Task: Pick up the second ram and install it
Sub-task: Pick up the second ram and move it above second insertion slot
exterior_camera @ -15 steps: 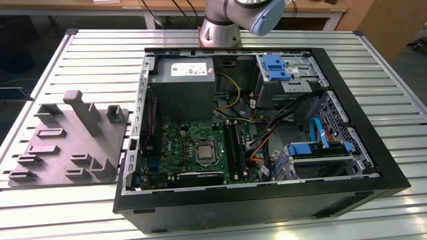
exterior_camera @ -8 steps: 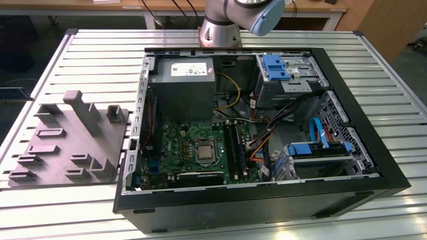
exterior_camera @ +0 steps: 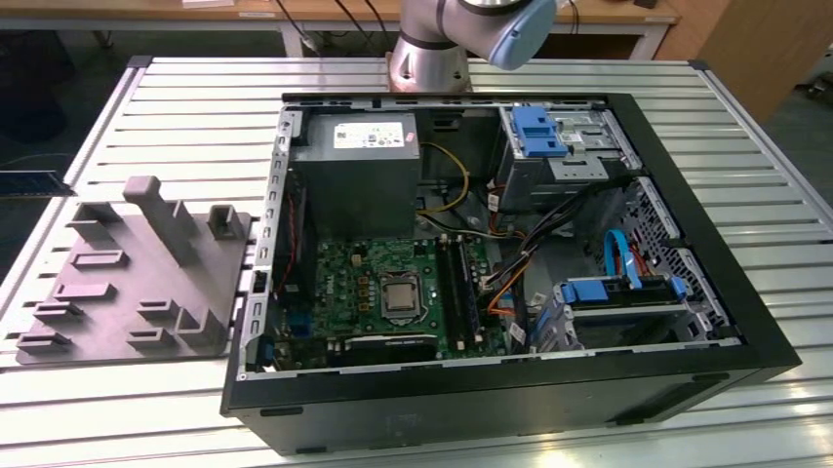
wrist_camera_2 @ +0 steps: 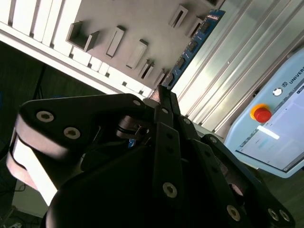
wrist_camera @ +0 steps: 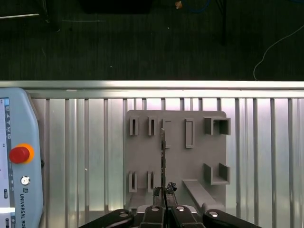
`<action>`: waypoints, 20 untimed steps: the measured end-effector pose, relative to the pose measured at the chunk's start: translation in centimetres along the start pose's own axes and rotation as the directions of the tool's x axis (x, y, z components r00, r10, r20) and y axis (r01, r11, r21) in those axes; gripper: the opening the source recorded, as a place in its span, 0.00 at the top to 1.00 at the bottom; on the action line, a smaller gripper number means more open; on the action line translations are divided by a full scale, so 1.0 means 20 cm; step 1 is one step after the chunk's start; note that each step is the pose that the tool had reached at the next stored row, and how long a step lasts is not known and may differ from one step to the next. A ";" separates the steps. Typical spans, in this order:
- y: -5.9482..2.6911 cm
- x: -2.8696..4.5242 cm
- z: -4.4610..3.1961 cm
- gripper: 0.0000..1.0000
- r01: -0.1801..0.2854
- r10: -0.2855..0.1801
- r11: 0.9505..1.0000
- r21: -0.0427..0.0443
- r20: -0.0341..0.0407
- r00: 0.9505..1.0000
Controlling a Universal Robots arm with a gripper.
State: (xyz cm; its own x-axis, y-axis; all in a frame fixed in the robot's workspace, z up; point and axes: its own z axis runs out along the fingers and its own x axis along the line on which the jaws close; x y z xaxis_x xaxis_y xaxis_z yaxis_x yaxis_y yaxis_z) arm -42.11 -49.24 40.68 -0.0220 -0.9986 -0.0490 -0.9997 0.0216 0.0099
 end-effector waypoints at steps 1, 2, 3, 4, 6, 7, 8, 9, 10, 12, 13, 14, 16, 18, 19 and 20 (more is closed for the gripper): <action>-0.007 0.000 0.000 0.88 0.000 0.000 1.000 0.000 0.000 1.000; -0.015 0.000 0.000 0.88 0.000 0.000 1.000 0.000 0.000 1.000; -0.022 0.000 0.000 0.88 0.000 0.000 1.000 0.000 0.000 1.000; -0.031 -0.001 0.000 0.88 0.000 0.000 1.000 0.000 0.000 1.000; -0.049 -0.001 0.000 0.88 0.000 0.000 1.000 0.000 0.000 1.000; -0.057 -0.001 0.000 0.88 0.000 0.000 1.000 0.000 0.000 1.000; -0.067 -0.001 0.000 0.88 0.000 0.000 1.000 0.000 0.000 1.000; -0.076 -0.002 0.000 0.88 0.000 0.000 1.000 0.000 0.000 1.000; -0.085 -0.002 0.000 0.88 0.000 0.000 1.000 0.000 0.000 1.000; -0.105 -0.002 0.000 0.88 0.000 0.000 1.000 0.000 0.000 1.000; -0.117 -0.003 0.000 0.88 0.000 0.000 1.000 0.000 0.000 1.000; -0.128 -0.003 0.000 0.88 0.000 0.000 1.000 0.000 0.000 1.000; -0.151 -0.003 0.000 0.88 0.000 0.000 1.000 0.000 0.000 1.000; -0.174 -0.004 0.000 0.88 0.000 0.000 1.000 0.000 0.000 1.000; -0.189 -0.004 0.000 0.88 0.000 0.000 1.000 0.000 0.000 1.000; -0.204 -0.004 0.001 0.88 0.000 0.000 1.000 0.000 0.000 1.000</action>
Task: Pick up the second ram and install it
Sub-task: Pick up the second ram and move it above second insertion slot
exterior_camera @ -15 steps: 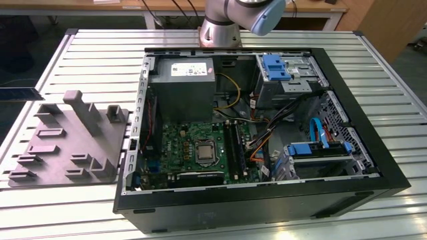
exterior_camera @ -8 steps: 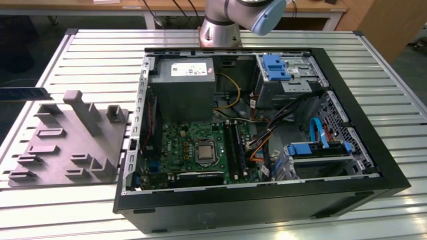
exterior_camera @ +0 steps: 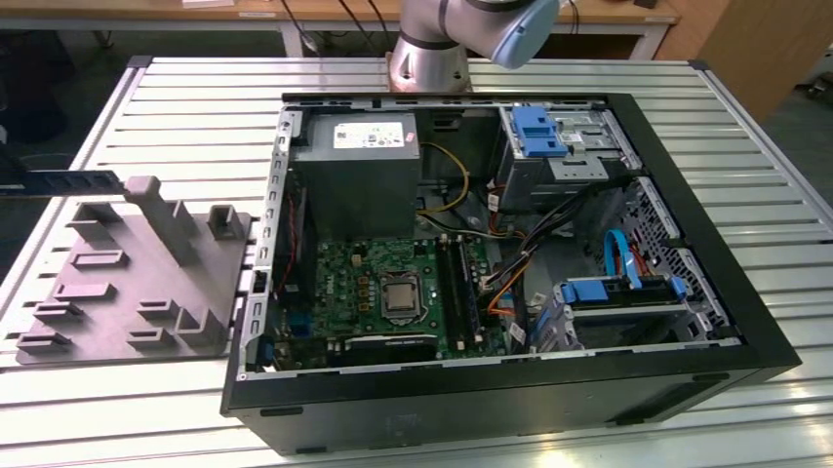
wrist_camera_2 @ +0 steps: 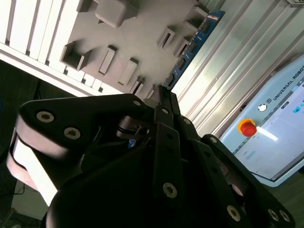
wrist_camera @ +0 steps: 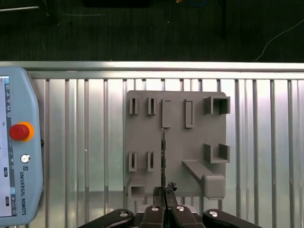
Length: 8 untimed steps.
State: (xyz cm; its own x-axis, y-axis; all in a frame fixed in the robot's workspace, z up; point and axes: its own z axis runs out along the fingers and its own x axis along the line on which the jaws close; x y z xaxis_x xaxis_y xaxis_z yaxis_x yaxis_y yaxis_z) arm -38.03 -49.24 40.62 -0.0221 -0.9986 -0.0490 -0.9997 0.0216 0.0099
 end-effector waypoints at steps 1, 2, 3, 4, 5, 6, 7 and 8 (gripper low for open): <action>-0.015 0.000 0.000 0.88 0.000 0.000 1.000 0.000 0.000 1.000; -0.031 -0.001 0.001 0.88 0.000 0.000 1.000 0.000 0.000 1.000; -0.046 -0.001 0.001 0.88 0.000 0.000 1.000 0.000 0.000 1.000; -0.060 -0.001 0.001 0.88 0.000 0.000 1.000 0.000 0.000 1.000; -0.074 -0.002 0.002 0.88 0.000 0.000 1.000 0.000 0.000 1.000; -0.088 -0.002 0.002 0.88 0.000 0.000 1.000 0.000 0.000 1.000; -0.101 -0.002 0.003 0.88 0.000 0.000 1.000 0.000 0.000 1.000; -0.115 -0.002 0.003 0.88 0.000 0.000 1.000 0.000 0.000 1.000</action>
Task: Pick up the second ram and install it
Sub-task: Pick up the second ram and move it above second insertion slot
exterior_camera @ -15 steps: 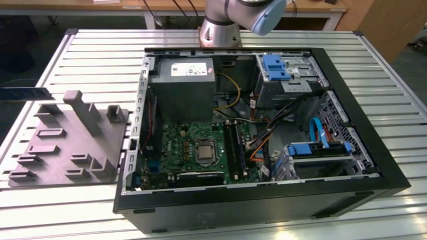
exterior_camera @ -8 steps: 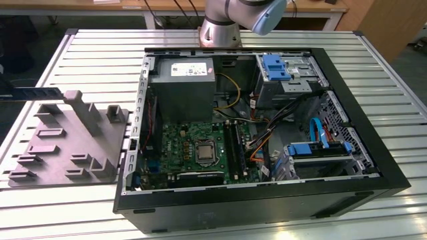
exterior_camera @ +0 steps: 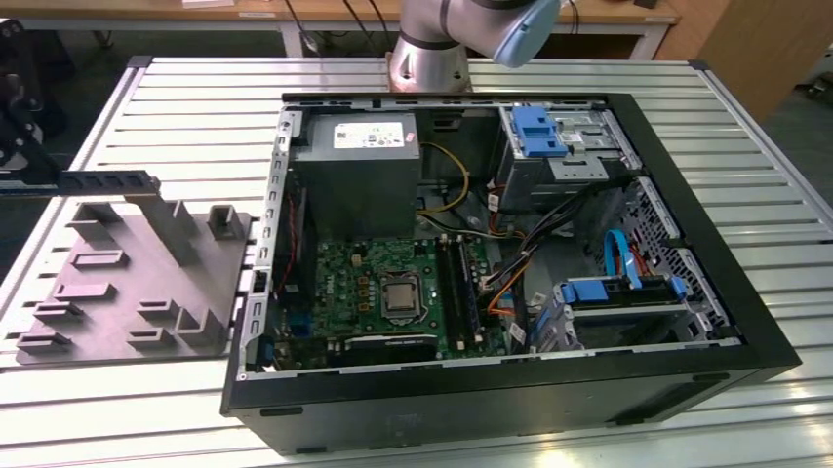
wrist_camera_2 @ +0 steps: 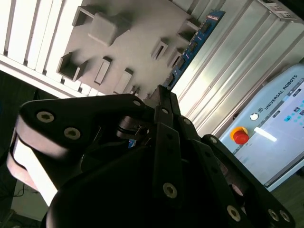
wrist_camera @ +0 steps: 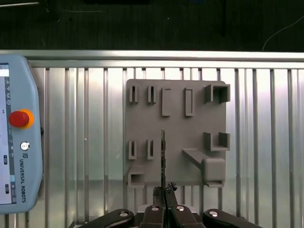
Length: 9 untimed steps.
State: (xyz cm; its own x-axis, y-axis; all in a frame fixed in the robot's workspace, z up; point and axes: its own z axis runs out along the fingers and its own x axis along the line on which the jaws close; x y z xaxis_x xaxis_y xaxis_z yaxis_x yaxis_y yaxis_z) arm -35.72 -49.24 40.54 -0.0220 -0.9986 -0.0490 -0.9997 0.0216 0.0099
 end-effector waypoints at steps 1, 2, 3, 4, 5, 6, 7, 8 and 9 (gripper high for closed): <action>-0.014 0.000 0.000 0.88 0.000 0.000 1.000 0.000 0.000 1.000; -0.028 -0.001 0.000 0.88 0.000 0.000 1.000 0.000 0.000 1.000; -0.044 -0.001 0.001 0.88 0.000 0.000 1.000 0.000 0.000 1.000; -0.060 -0.001 0.001 0.88 0.000 0.000 1.000 0.000 0.000 1.000; -0.076 -0.002 0.002 0.88 0.000 0.000 1.000 0.000 0.000 1.000; -0.091 -0.002 0.002 0.88 0.000 0.000 1.000 0.000 0.000 1.000; -0.107 -0.002 0.002 0.88 0.000 0.000 1.000 0.000 0.000 1.000; -0.122 -0.003 0.002 0.88 0.000 0.000 1.000 0.000 0.000 1.000; -0.138 -0.003 0.002 0.88 0.000 0.000 1.000 0.000 0.000 1.000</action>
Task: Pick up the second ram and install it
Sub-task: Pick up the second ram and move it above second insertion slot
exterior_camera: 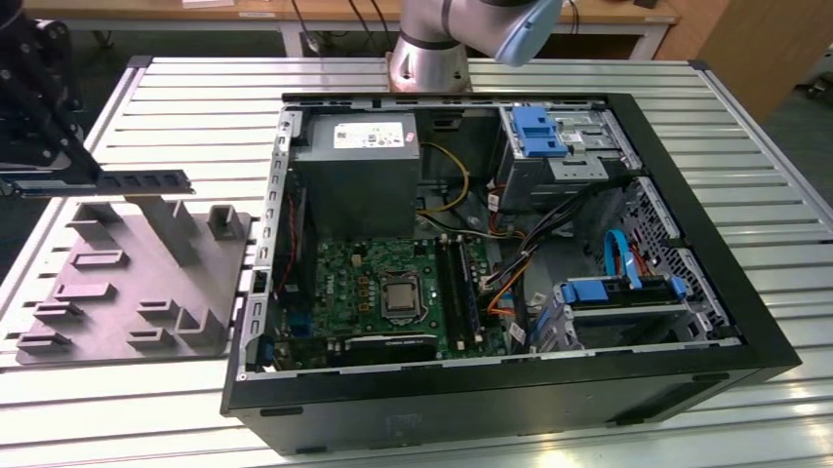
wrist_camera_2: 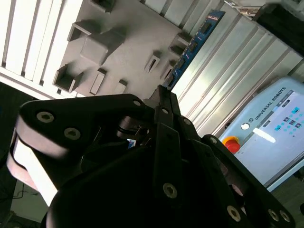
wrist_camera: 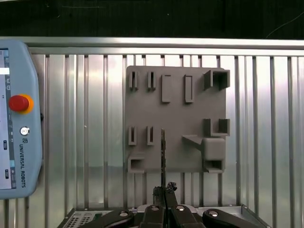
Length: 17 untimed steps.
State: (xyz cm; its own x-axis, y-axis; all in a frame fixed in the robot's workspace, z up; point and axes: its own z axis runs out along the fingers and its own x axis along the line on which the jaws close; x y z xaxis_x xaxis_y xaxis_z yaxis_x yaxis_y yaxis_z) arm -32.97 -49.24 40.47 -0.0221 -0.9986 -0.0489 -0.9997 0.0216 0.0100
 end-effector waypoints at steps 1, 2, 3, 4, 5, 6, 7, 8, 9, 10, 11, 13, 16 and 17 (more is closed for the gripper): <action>-0.017 0.000 0.001 0.88 0.000 0.000 1.000 0.000 0.000 1.000; -0.034 -0.001 0.001 0.88 0.000 0.000 1.000 0.000 0.000 1.000; -0.056 -0.001 0.001 0.88 0.000 0.000 1.000 0.000 0.000 1.000; -0.075 -0.002 0.001 0.88 0.000 0.000 1.000 0.000 0.000 1.000; -0.084 -0.002 0.001 0.88 0.000 0.000 1.000 0.000 0.000 1.000; -0.095 -0.002 0.001 0.88 0.000 0.000 1.000 0.000 0.000 1.000; -0.107 -0.002 0.001 0.88 0.000 0.000 1.000 0.000 0.000 1.000; -0.121 -0.003 0.001 0.88 0.000 0.000 1.000 0.000 0.000 1.000; -0.133 -0.003 0.001 0.88 0.000 0.000 1.000 0.000 0.000 1.000; -0.147 -0.003 0.001 0.88 0.000 0.000 1.000 0.000 0.000 1.000; -0.159 -0.003 0.001 0.88 0.000 0.000 1.000 0.000 0.000 1.000; -0.187 -0.004 0.001 0.88 0.000 0.000 1.000 0.000 0.000 1.000; -0.237 -0.005 0.001 0.88 0.000 0.000 1.000 0.000 0.000 1.000; -0.255 -0.005 0.001 0.88 0.000 0.000 1.000 0.000 0.000 1.000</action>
State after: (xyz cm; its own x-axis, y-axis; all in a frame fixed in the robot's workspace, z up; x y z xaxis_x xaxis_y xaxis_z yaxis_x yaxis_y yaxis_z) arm -27.87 -49.24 40.40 -0.0221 -0.9986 -0.0490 -0.9997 0.0216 0.0099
